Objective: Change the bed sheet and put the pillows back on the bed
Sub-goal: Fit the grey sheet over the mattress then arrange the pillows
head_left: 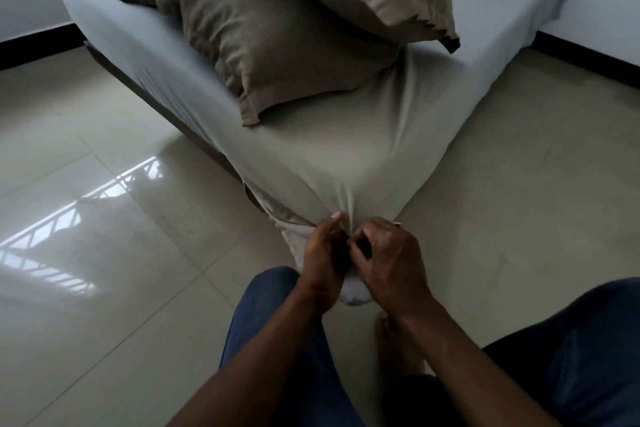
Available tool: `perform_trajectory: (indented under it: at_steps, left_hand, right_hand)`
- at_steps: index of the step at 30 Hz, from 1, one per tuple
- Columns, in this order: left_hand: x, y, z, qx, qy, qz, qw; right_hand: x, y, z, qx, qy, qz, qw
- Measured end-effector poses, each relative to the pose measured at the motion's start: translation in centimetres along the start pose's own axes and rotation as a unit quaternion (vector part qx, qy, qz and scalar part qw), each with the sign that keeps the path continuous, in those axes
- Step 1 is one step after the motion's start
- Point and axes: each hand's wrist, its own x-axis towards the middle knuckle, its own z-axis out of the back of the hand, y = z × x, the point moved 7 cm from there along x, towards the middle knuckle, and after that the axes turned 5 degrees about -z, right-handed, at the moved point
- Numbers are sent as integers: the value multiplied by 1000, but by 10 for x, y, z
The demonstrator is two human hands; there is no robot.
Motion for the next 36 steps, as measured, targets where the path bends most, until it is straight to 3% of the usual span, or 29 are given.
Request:
perform_trajectory:
  at_steps: [7, 10, 14, 16, 20, 22, 23, 24, 26, 27, 28, 31, 34, 36]
  left_hand:
    - [8, 21, 13, -117, 84, 162, 976]
    - [8, 41, 22, -109, 81, 182, 974]
    - [13, 39, 35, -13, 42, 151, 988]
    - [14, 38, 42, 57, 19, 136, 989]
    - [13, 15, 50, 227, 65, 89, 968]
    - [15, 1, 56, 343, 64, 53, 936]
    - [16, -8, 56, 426, 49, 8, 903]
    - [17, -19, 55, 517, 26, -59, 854]
    - [10, -42, 44, 661, -59, -204, 719]
    - [5, -51, 36, 681, -96, -259, 678]
    - [1, -55, 31, 678, -120, -298, 662]
    - [-1, -52, 30, 634, -137, -356, 673]
    - [6, -54, 41, 548, -78, -379, 742]
    - [11, -56, 43, 524, -35, -365, 768]
  right_hand:
    - [12, 2, -28, -5, -15, -9, 1000]
    - [10, -8, -30, 6, -22, -28, 999]
    - [3, 0, -46, 47, 62, 10, 997]
    - [0, 0, -49, 88, 87, -9, 992]
    - [1, -8, -41, 170, 84, -45, 981]
    - [0, -12, -42, 184, 78, -87, 976]
    - [-3, -15, -44, 188, 73, -114, 973]
    - [-6, -18, -46, 195, 64, -140, 969]
    - [-10, -22, -48, 217, 45, -180, 958]
    - [-10, -23, -48, 236, 46, -199, 950]
    - [-10, -22, -48, 258, 52, -212, 941]
    - [-10, -23, -51, 266, 77, -202, 939]
    - [-8, -29, -59, 230, 99, -191, 949]
    - [-7, -32, -60, 217, 100, -195, 951]
